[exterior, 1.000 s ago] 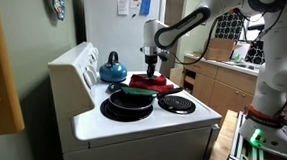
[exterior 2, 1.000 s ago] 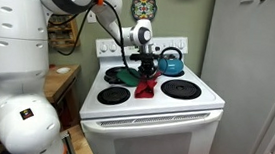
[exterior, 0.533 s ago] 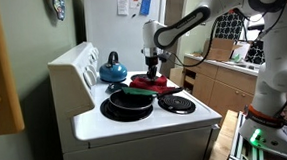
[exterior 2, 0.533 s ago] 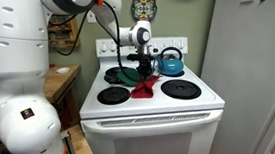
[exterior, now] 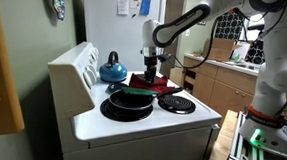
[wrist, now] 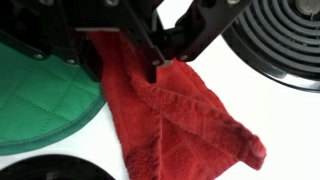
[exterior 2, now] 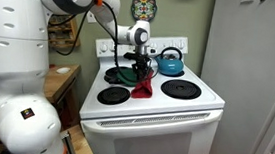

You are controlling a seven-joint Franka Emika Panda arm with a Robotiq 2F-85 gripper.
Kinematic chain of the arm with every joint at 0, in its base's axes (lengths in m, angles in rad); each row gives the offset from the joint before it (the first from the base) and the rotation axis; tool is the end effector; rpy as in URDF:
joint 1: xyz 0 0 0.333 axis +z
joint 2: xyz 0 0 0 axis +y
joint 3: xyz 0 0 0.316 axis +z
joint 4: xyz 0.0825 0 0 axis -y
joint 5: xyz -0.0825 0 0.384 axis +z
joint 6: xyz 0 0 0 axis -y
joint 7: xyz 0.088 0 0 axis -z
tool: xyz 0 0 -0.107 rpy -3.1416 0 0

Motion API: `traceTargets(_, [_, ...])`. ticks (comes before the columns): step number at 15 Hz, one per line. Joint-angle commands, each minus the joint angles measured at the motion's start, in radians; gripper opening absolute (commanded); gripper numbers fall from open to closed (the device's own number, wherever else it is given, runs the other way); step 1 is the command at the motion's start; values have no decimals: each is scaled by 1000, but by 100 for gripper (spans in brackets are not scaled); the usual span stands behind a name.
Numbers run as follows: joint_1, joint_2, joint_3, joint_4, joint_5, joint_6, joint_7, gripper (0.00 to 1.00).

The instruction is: Put the spoons on the kitchen towel and fold it

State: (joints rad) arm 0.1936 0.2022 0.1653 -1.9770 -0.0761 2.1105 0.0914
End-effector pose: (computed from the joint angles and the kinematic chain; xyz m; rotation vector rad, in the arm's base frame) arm 0.5518 0.2001 0.3630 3.0594 0.4726 -0.0880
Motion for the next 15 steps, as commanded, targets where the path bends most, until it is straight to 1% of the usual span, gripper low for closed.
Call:
traceTargets(1, [0,-12,8,-16,35,-20,-20,82])
traceTargets(3, [2,-19,8,-16,40,-38,-3,97])
traceTargets(4, [2,-20,9,-16,49,-52,-3,100])
traceTargets(8, [4,-47,12,-23,68,-75,4,100])
traceTargets(10, [15,-87,13,-40,0,-65,-14,100])
traceTargets(15, [30,-176,32,-35,-136,-142,-153,100])
